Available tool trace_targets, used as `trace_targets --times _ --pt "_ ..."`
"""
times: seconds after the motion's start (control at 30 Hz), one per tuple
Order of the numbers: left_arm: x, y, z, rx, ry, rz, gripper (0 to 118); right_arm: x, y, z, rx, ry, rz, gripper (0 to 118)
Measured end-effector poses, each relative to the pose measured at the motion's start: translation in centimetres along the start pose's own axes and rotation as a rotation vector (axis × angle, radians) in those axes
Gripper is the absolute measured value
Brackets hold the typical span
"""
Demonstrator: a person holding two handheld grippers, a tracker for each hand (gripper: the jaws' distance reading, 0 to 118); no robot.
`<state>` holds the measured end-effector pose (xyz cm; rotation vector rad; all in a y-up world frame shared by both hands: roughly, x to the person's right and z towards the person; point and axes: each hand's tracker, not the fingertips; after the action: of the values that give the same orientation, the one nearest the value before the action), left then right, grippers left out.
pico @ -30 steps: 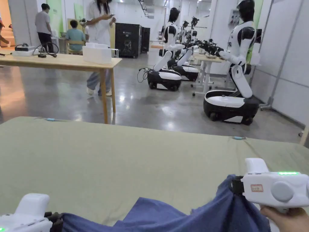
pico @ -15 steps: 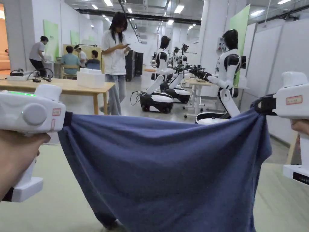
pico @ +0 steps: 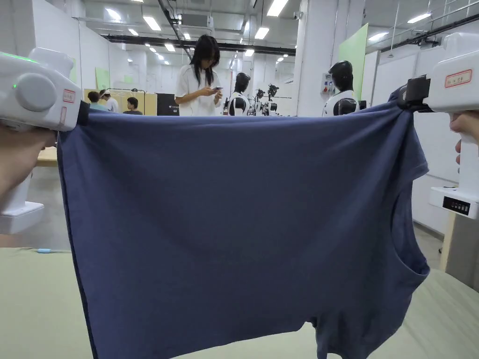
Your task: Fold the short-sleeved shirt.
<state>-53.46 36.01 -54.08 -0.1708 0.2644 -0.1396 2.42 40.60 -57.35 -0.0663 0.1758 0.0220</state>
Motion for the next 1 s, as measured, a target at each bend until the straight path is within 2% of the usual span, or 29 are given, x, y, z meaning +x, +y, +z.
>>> trace_targets --times 0.13,0.33,0.4,0.53,0.67,0.8,1.0 --pt "0.6 -1.9 -1.1 -0.021 0.0 -0.008 2 0.1 -2.1 -1.7 -0.029 -0.011 0.007 4" --pt "3.3 -9.0 -3.7 -0.111 -0.004 0.01 2 0.6 -10.0 -5.1 -0.131 -0.044 -0.015 4" --pt "4.2 -11.3 -4.2 -0.135 0.01 -0.01 2 0.7 -12.4 -5.4 -0.151 -0.043 -0.043 4" --pt "4.7 -13.7 -2.6 -0.132 0.007 0.005 2 0.7 -14.7 -4.1 -0.171 -0.037 -0.019 4" --pt "4.3 -14.6 1.5 -0.136 -0.018 0.033 2 1.0 -15.2 0.4 -0.163 -0.001 -0.013 4" --pt "3.8 -16.8 7.2 -0.16 -0.066 0.041 2 1.1 -17.1 7.0 -0.174 0.022 0.03 4" --pt "2.8 -24.7 17.1 -0.237 -0.129 -0.013 2 1.3 -25.4 17.8 -0.245 0.052 0.085 4"
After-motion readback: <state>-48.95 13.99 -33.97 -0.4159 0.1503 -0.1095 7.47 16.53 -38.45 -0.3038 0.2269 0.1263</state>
